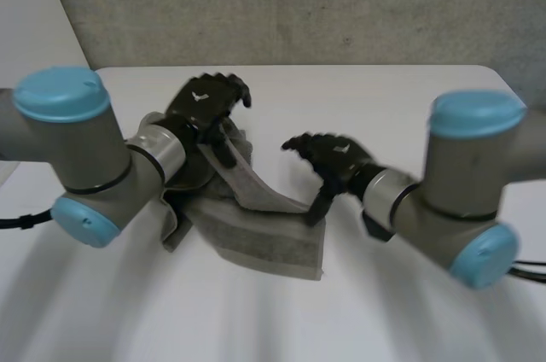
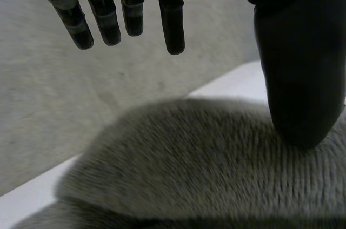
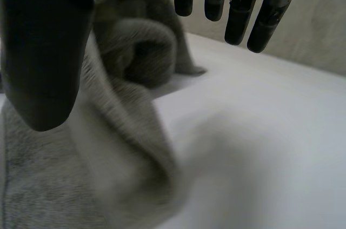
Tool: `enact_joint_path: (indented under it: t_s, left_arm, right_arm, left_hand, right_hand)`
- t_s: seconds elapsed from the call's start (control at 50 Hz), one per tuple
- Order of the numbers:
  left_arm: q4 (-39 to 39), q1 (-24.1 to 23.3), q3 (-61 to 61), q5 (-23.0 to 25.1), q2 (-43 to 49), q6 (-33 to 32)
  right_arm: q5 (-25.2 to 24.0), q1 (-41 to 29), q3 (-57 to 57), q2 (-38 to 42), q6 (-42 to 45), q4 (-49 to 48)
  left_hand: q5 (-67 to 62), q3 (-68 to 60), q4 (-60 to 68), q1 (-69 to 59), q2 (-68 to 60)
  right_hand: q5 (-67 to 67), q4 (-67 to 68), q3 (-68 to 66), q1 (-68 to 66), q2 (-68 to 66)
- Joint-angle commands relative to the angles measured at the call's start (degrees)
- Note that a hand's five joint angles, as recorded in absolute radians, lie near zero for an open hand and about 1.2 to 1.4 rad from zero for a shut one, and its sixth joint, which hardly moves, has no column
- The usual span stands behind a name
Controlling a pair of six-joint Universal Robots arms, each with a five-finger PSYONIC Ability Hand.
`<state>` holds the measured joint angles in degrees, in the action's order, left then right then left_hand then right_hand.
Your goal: Fold the towel.
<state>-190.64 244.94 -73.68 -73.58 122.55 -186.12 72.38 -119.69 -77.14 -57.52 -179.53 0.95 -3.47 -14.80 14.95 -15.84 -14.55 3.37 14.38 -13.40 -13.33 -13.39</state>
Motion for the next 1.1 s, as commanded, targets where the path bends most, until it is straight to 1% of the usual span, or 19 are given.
enact_joint_path:
  t_s: [0.02, 0.14, 0.18, 0.2, 0.22, 0.28, 0.36, 0.4, 0.42, 0.44, 0.46, 0.5, 0.8, 0.94, 1.0, 1.04, 1.06, 1.08, 1.1]
  left_arm:
    - [0.8, 0.0, 5.9, 3.9, 10.2, -16.6]
    - [2.8, 0.1, 8.3, 3.4, 13.4, -26.8]
    - [4.0, 0.1, 9.3, 3.4, 13.8, -28.9]
    - [4.0, 0.1, 9.3, 3.4, 13.8, -28.9]
    - [4.0, 0.1, 9.5, 3.4, 13.5, -28.9]
    - [4.0, 0.1, 10.2, 3.4, 12.5, -28.9]
    - [4.3, 0.1, 11.3, 3.6, 10.6, -28.9]
    - [4.5, 0.1, 11.4, 3.4, 9.7, -28.9]
    - [4.7, 0.1, 11.2, 3.2, 8.8, -28.9]
    - [5.4, 0.1, 10.7, 3.2, 7.6, -28.9]
    - [5.5, 0.1, 10.7, 3.2, 7.6, -28.9]
    - [7.7, 0.3, 9.8, 2.7, 5.4, -28.9]
    - [12.1, 2.9, 8.6, 3.7, 4.0, -29.9]
    - [12.4, 4.9, 11.7, 3.7, 8.4, -35.4]
    - [12.6, 5.3, 13.8, 3.5, 11.3, -39.3]
    - [12.5, 5.3, 14.7, 3.3, 12.4, -40.5]
    - [12.5, 5.3, 15.7, 3.4, 13.1, -40.8]
    - [12.5, 5.3, 15.7, 3.4, 13.1, -40.8]
    - [12.5, 5.3, 16.7, 3.6, 13.5, -40.7]
  right_arm:
    - [0.7, -4.1, 1.1, 8.7, -12.1, -9.9]
    - [0.9, -5.4, 5.0, 13.4, -20.7, -11.8]
    - [0.8, -5.5, 8.2, 16.7, -25.1, -11.4]
    - [0.8, -5.5, 8.2, 16.7, -25.2, -11.4]
    - [0.1, -5.4, 9.7, 17.8, -26.9, -11.4]
    - [-0.5, -4.9, 12.1, 18.1, -29.2, -10.9]
    - [-0.9, -4.8, 13.6, 17.1, -29.3, -9.2]
    - [-1.2, -4.8, 13.3, 15.7, -28.7, -5.9]
    - [-1.2, -4.8, 13.2, 15.7, -28.7, -5.9]
    - [-1.1, -4.8, 12.6, 14.7, -27.8, -4.3]
    - [-1.1, -4.8, 12.6, 14.7, -27.8, -4.3]
    - [-0.5, -4.7, 10.5, 12.6, -24.7, -2.1]
    - [4.8, -3.2, 3.8, 10.9, -16.8, -3.3]
    - [5.0, -3.4, 5.1, 14.4, -17.0, -5.3]
    - [4.9, -3.4, 5.5, 14.9, -17.0, -5.4]
    - [4.7, -3.4, 6.7, 15.8, -17.1, -5.3]
    - [4.7, -3.4, 6.7, 15.8, -17.1, -5.3]
    - [4.4, -3.4, 7.1, 16.1, -17.7, -5.3]
    - [4.1, -3.4, 7.3, 16.2, -17.8, -5.3]
  left_hand:
    - [1.9, 3.2, -3.4, 4.3, 3.0]
    - [-11.2, -9.9, 9.7, -8.8, -10.1]
    - [-32.4, -31.1, 30.9, -30.1, -31.3]
    - [-32.6, -31.2, 31.1, -30.2, -31.5]
    - [-48.1, -46.7, 46.6, -45.7, -47.0]
    - [-56.3, -54.9, 54.8, -53.9, -55.2]
    - [-53.4, -52.1, 52.0, -51.1, -52.4]
    - [-45.4, -44.0, 43.9, -43.0, -44.3]
    - [-25.7, -24.4, 24.2, -23.3, -24.6]
    - [-11.9, -10.5, 10.4, -9.5, -10.8]
    - [-11.7, -10.4, 10.2, -9.3, -10.6]
    - [1.7, 3.0, -3.2, 4.1, 2.8]
    - [1.7, 3.1, -3.2, 4.1, 2.8]
    - [-0.6, 0.7, -0.9, 1.8, 0.5]
    - [-6.7, -5.3, 5.2, -4.3, -5.6]
    - [-11.7, -10.4, 10.2, -9.3, -10.6]
    - [-23.4, -22.0, 21.9, -21.0, -22.3]
    - [-23.5, -22.2, 22.0, -21.1, -22.4]
    - [-37.1, -35.8, 35.7, -34.8, -36.1]
  right_hand:
    - [-3.4, -4.4, 3.4, 3.3, 3.4]
    - [11.0, 10.0, -11.0, -11.1, -11.0]
    - [36.2, 35.2, -36.2, -36.3, -36.2]
    - [36.4, 35.4, -36.4, -36.4, -36.4]
    - [53.4, 52.4, -53.4, -53.4, -53.4]
    - [62.3, 61.3, -62.3, -62.3, -62.3]
    - [62.0, 61.0, -61.9, -62.0, -62.0]
    - [52.5, 51.4, -52.4, -52.5, -52.4]
    - [52.4, 51.4, -52.4, -52.4, -52.4]
    - [39.6, 38.6, -39.5, -39.6, -39.6]
    - [39.4, 38.4, -39.4, -39.5, -39.4]
    - [11.3, 10.3, -11.3, -11.3, -11.3]
    - [4.8, 3.8, -4.8, -4.8, -4.8]
    - [10.0, 9.0, -9.9, -10.0, -10.0]
    - [15.7, 14.7, -15.7, -15.8, -15.7]
    - [28.6, 27.6, -28.6, -28.7, -28.6]
    - [28.7, 27.7, -28.6, -28.7, -28.7]
    - [35.7, 34.7, -35.6, -35.7, -35.7]
    - [42.2, 41.2, -42.2, -42.3, -42.2]
